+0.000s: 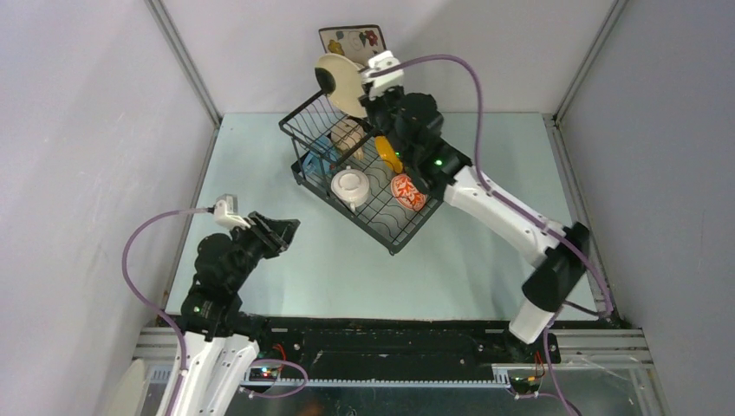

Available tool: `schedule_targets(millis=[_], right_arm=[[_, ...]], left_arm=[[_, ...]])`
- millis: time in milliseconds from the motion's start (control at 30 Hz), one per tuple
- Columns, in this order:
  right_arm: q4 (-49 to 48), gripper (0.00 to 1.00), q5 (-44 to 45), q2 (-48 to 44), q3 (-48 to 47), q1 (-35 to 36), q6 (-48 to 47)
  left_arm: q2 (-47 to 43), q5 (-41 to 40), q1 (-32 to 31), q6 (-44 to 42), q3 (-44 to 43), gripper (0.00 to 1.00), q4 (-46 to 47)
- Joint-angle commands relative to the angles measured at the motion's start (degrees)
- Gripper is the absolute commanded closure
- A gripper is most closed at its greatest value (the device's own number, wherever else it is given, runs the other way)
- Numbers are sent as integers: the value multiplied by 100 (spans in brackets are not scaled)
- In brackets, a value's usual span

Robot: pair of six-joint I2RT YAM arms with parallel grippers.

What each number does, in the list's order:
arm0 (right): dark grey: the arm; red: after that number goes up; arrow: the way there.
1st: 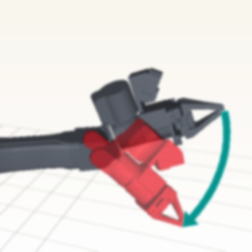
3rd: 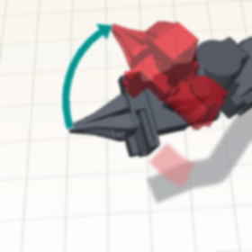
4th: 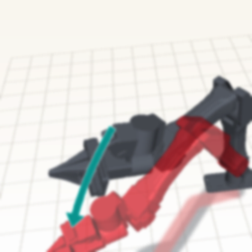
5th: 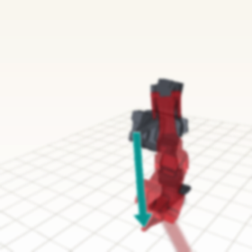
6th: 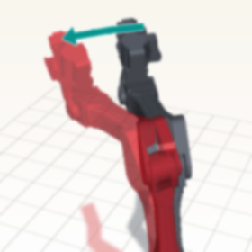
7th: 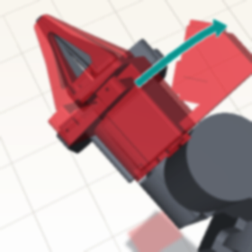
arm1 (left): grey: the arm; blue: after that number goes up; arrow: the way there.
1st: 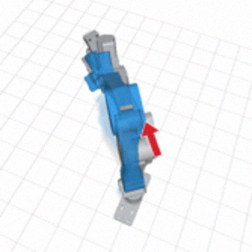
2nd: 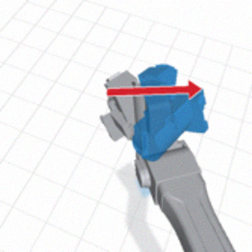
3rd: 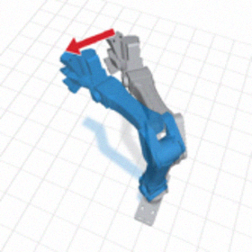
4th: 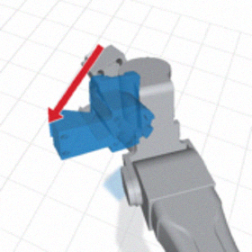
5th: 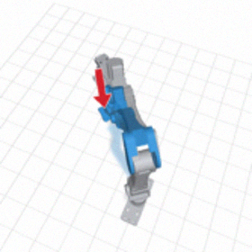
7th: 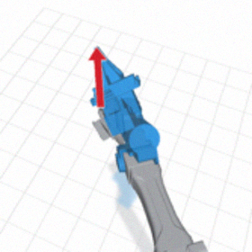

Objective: Load the mixed dishes into the dish rack

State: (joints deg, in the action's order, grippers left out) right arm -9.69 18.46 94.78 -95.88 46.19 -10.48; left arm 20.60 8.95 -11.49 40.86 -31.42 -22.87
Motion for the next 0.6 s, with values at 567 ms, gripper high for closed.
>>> schedule_targets(millis=[567], right_arm=[[548,100,1295,3234,-3475,96,-2602]], left_arm=[[176,-692,15,-1391,-713,54,-560]])
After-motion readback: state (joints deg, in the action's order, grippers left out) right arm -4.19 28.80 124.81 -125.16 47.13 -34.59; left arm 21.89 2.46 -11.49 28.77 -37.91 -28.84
